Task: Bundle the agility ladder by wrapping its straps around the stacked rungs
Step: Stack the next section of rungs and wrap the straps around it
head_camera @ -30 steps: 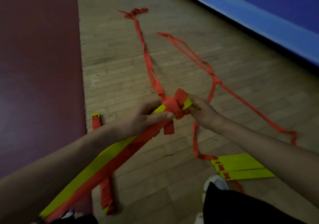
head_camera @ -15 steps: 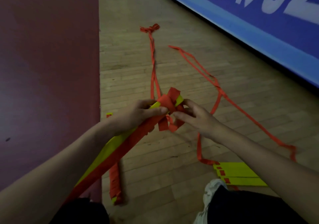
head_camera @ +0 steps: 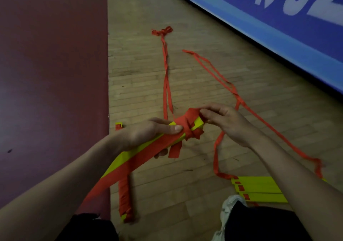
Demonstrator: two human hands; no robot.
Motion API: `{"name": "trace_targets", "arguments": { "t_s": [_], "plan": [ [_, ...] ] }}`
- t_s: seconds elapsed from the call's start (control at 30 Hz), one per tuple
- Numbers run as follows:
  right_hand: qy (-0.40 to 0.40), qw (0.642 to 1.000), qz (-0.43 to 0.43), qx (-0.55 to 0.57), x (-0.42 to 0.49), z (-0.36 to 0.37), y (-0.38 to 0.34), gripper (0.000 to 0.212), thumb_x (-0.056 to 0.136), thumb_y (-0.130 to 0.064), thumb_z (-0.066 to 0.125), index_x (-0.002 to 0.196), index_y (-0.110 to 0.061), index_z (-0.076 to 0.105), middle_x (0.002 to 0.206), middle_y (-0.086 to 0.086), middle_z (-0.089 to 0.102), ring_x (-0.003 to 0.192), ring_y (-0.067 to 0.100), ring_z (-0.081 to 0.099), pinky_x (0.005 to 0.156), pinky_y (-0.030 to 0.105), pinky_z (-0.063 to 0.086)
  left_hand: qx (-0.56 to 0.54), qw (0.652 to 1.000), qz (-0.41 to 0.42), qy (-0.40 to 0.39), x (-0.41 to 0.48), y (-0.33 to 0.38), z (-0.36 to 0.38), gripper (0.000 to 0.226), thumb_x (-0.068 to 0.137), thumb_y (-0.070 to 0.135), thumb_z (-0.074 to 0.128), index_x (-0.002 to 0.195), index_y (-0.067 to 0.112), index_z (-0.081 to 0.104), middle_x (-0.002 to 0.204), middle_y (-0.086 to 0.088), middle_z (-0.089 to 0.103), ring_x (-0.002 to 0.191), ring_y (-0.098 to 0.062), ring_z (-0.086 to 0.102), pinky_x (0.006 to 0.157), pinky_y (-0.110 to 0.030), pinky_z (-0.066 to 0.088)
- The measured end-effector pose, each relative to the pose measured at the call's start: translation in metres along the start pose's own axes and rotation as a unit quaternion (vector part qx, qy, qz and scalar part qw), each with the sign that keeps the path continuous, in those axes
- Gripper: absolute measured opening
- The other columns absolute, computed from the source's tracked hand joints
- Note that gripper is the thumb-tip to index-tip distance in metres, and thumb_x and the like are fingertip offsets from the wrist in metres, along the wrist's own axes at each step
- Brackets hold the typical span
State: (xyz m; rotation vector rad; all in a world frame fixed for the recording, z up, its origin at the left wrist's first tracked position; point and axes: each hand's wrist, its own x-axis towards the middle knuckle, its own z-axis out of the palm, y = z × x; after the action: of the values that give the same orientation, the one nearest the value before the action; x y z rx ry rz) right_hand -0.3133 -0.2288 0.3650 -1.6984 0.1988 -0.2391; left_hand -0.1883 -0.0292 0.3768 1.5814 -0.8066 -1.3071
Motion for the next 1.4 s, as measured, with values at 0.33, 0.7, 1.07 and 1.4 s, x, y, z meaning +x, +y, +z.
{"name": "trace_targets", "arguments": {
  "t_s": [0.33,0.7,1.07,1.4],
  "plan": [
    [0.006,0.997,0.051,0.054,0.015,0.016,0.031,0.019,0.096,-0.007,0.048,0.091,-0.008,0.066,0.071,-0.011,0.068,0.067,-0.002,0.062,0.063,0.011,0.047,0.063,0.998,-0.028,-0.005,0.011,-0.002,0.005,0.051,0.082,0.039,0.064,0.112,-0.002,0.064,0.08,-0.015,0.066,0.069,-0.03,0.059,0.056,-0.03,0.051],
    [-0.03,0.999,0.039,0.016,0.008,0.026,0.044,0.026,0.091,0.013,0.048,0.117,0.012,0.05,0.09,0.015,0.069,0.075,0.017,0.071,0.067,0.026,0.057,0.045,0.998,0.026,0.041,0.002,-0.006,-0.011,0.034,0.087,0.04,0.058,0.1,0.009,0.064,0.081,-0.014,0.063,0.069,-0.027,0.058,0.056,-0.029,0.05],
    [-0.03,0.992,0.115,0.04,0.004,0.033,0.025,0.044,0.097,-0.039,0.04,0.088,-0.003,0.064,0.058,0.01,0.063,0.052,0.019,0.06,0.053,0.027,0.049,0.026,0.995,0.013,0.092,0.007,-0.011,-0.021,0.048,0.08,0.045,0.059,0.107,0.006,0.064,0.077,-0.009,0.065,0.064,-0.022,0.06,0.054,-0.03,0.051],
    [0.017,0.979,0.077,-0.19,-0.002,0.048,0.031,0.021,0.099,-0.021,0.051,0.088,-0.01,0.065,0.054,-0.005,0.062,0.045,0.004,0.055,0.052,0.025,0.047,0.13,0.973,0.026,0.189,0.018,-0.019,-0.013,0.028,0.095,0.036,0.055,0.1,0.01,0.063,0.071,-0.003,0.068,0.058,-0.016,0.06,0.05,-0.024,0.05]
  ]
}}
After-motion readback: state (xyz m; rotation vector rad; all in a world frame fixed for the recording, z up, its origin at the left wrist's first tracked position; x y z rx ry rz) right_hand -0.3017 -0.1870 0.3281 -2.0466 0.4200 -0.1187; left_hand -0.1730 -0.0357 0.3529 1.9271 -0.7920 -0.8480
